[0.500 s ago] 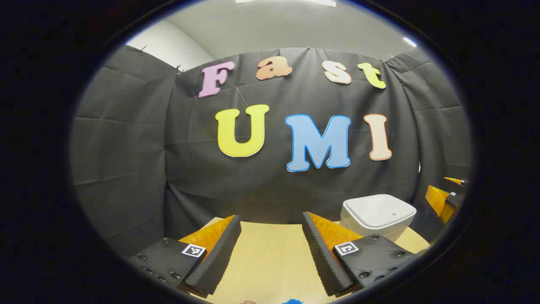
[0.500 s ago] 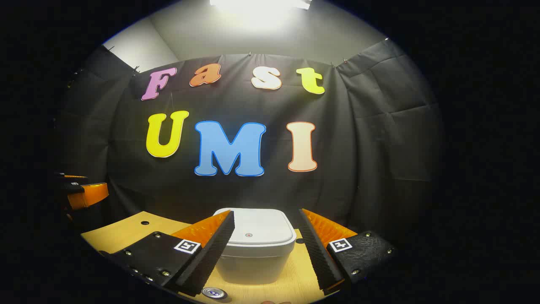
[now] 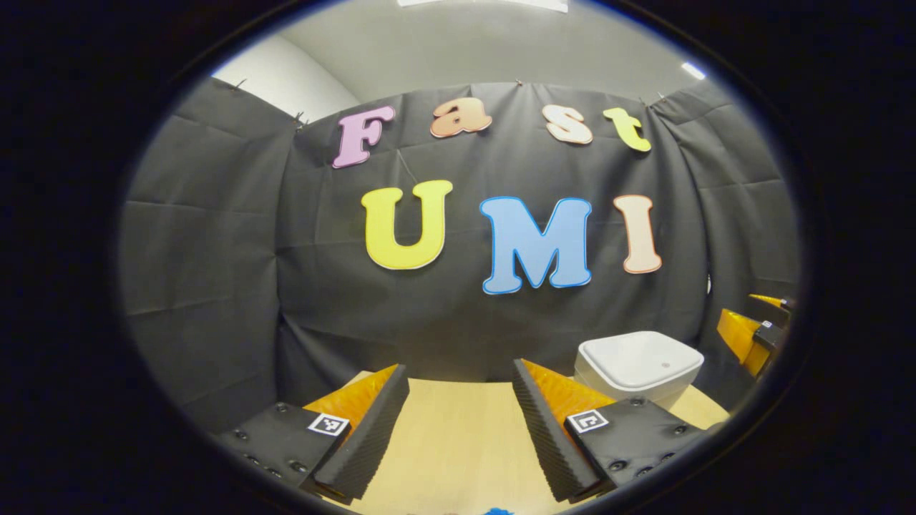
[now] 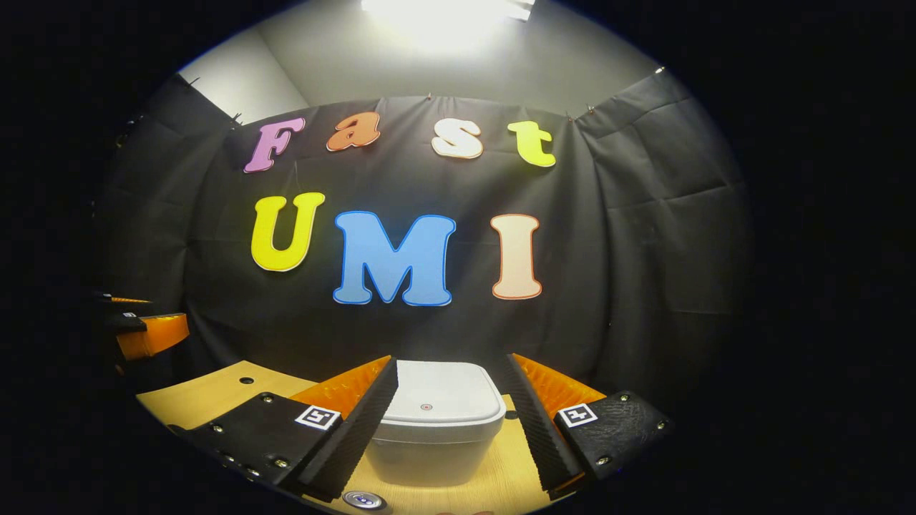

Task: Press the lid of the desktop garbage bin to open it, pick up the crumpled paper on the desktop and throw it into the bin, then pick up the pop can on the desktop and drop it into the bin, and finally close the garbage bin lid.

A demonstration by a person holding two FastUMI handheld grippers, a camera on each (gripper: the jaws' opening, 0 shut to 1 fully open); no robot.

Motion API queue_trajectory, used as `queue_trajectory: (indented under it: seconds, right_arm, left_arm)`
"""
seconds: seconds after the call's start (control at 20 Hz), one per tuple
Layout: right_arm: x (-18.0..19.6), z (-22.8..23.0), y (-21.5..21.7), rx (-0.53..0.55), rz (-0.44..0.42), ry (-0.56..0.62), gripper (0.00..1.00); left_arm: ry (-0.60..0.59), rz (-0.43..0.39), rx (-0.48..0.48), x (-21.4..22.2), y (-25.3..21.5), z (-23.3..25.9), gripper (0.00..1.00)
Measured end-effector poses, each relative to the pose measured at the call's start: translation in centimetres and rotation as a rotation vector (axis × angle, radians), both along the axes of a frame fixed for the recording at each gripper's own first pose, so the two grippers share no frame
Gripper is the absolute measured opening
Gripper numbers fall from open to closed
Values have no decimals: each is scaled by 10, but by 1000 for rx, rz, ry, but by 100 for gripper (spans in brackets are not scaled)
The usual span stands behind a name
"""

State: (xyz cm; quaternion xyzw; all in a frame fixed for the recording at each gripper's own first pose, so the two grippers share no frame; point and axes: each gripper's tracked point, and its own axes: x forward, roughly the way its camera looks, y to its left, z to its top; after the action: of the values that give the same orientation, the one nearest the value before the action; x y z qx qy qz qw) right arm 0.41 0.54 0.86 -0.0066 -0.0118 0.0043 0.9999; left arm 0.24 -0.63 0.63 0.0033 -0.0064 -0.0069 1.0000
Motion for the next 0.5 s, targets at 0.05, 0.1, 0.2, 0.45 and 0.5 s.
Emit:
queue_trajectory:
  seconds: [0.05,0.1,0.2,0.45,0.5]
  right_arm:
    - [1,1,1,1,-1,0,95]
    - [1,1,1,2,-2,0,95]
    - [1,1,0,7,-6,-1,95]
    - [10,-2,4,5,3,13,95]
    - [11,-1,5,6,5,15,95]
  left_arm:
    - [-1,0,2,1,0,1,95]
    - [-2,-1,5,0,0,0,95]
    - [-2,-2,8,1,0,1,95]
    - [0,-11,13,5,-4,1,95]
    - [1,-13,13,5,-3,1,95]
